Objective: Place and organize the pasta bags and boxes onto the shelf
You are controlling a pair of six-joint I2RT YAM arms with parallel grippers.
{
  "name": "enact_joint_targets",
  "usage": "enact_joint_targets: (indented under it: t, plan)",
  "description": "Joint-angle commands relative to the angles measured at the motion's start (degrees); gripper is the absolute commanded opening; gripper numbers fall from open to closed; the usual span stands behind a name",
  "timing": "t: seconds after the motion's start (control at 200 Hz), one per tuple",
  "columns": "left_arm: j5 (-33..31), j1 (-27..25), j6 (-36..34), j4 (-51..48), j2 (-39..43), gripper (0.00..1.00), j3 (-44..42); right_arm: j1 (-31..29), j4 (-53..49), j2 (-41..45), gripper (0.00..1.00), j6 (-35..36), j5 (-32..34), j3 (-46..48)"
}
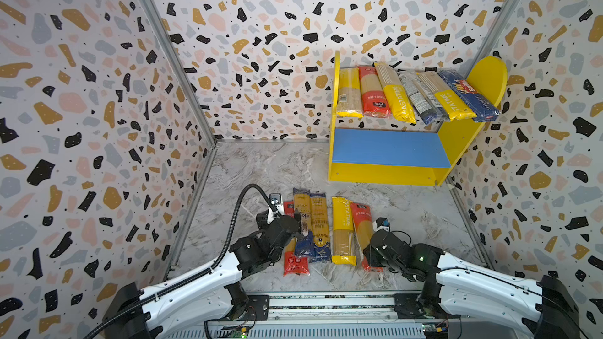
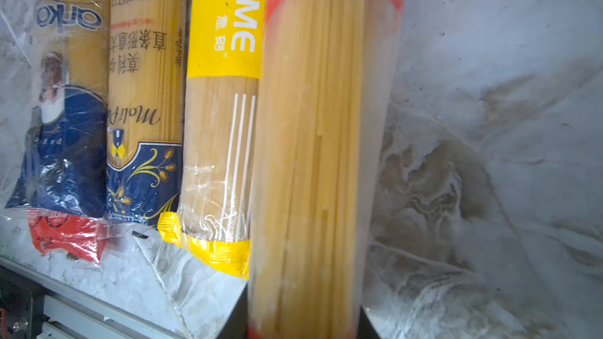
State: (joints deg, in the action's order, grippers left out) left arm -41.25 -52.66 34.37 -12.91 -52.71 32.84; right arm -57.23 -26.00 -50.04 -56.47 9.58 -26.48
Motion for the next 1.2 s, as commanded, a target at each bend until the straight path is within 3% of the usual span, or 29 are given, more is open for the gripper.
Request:
enact_joint_targets:
  t: [0.0,0.826,1.196]
  plan:
    - [-1.4,0.1,-0.8,0.0,-0.2,0.95,2.0,1.9,7.7,3.2,0.24,3.8,-1.9,-0.6]
    - [-2.3,0.1,-0.1,-4.3,1.3,0.94,5.7,16.9,26.0,12.4,0.22,9.5,-24.6,0.5]
    - [-2.7,0.1,-2.3,-4.3,0.0,0.94,8.5,26.2,30.9,9.4,0.22,12.1,-32.5,-4.5]
